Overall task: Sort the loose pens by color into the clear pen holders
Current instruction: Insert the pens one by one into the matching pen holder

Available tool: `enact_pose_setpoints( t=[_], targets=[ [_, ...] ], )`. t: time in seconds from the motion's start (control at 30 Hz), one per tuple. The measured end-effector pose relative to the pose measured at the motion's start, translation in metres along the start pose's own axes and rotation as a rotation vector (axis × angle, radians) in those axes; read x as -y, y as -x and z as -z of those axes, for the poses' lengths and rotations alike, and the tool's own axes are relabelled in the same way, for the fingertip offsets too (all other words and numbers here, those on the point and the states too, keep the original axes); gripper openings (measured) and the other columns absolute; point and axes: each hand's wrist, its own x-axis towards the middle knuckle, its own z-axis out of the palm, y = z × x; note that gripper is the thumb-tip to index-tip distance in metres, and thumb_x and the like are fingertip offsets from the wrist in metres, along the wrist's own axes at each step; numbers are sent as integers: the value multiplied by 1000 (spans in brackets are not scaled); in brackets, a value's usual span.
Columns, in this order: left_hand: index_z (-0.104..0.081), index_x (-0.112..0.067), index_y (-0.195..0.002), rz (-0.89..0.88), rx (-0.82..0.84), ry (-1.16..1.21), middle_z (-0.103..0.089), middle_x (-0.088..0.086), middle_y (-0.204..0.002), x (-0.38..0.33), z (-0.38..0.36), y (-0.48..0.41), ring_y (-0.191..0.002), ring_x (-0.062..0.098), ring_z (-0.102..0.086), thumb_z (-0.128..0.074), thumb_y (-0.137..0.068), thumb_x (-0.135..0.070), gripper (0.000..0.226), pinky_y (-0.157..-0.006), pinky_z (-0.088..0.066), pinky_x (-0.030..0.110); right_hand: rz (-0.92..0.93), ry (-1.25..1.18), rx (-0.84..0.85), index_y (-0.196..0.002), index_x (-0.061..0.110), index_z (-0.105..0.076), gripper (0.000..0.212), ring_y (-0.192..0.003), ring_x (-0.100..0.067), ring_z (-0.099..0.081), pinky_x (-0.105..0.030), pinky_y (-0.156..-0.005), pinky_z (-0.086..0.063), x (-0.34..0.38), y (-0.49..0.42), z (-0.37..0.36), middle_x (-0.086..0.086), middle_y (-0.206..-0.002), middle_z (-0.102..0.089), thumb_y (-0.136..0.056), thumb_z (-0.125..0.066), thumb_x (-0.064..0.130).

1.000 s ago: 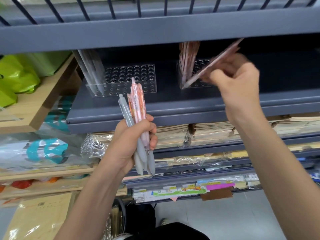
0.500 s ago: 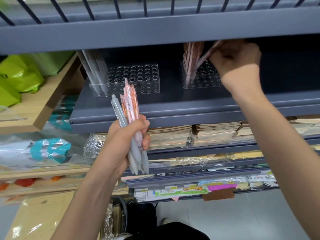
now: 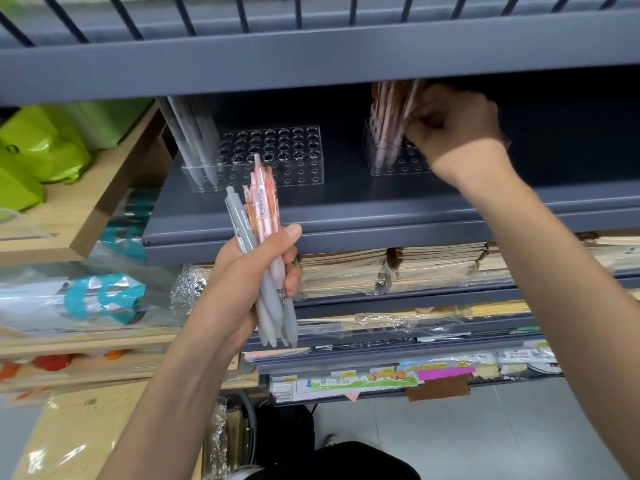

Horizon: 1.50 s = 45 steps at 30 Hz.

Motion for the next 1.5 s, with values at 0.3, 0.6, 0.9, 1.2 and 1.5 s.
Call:
enact_pose_setpoints(
  t=[0.3,0.6,0.9,1.2,1.5],
  targets=[
    [-71,-34,-69,0,10,-31,-50,0,-64,-3,1,2,-46,16,-44,-83,-71,-31,13,-44,-42,24,15,96,5,-94,21,-67,11,-112,-26,-57,-15,-70,-21,2,-3,-4,1,-97,-71,-91,-57,18],
    [-61,-13,-86,28,-13,-55,-48,3,-62,-6,13,5,-45,17,-42,-83,-70,-19,27,-43,-41,25,17,-548,-31,-82,20,-71,22,-60,0,-61,-16,-59,-46,38,40,-8,7,-72,-71,-79,-57,4],
    [-56,-3,-97,61,41,-145,-44,4,-52,-6,20,8,-43,19,-42,-83,-68,-11,40,-44,-41,26,73,-642,593,-90,12,-73,18,-53,-17,-49,-27,-47,-42,85,67,-42,-21,-74,-64,-82,-78,27],
    [-69,-14,-84,-46,-47,-62,-49,14,-66,-10,20,12,-49,20,-49,-75,-85,-36,23,-49,-47,27,-43,-903,578,-97,10,-68,5,-71,-23,-72,-31,-68,-61,80,72,-51,-7,-86,-71,-91,-67,10],
    [-73,-14,-80,-31,-96,-73,-69,7,-73,1,9,5,-48,17,-55,-68,-92,-19,13,-47,-48,27,-168,-1087,276,-109,8,-64,17,-87,-27,-72,-32,-75,-58,60,75,-36,-15,-98,-69,-94,-58,2]
  ],
)
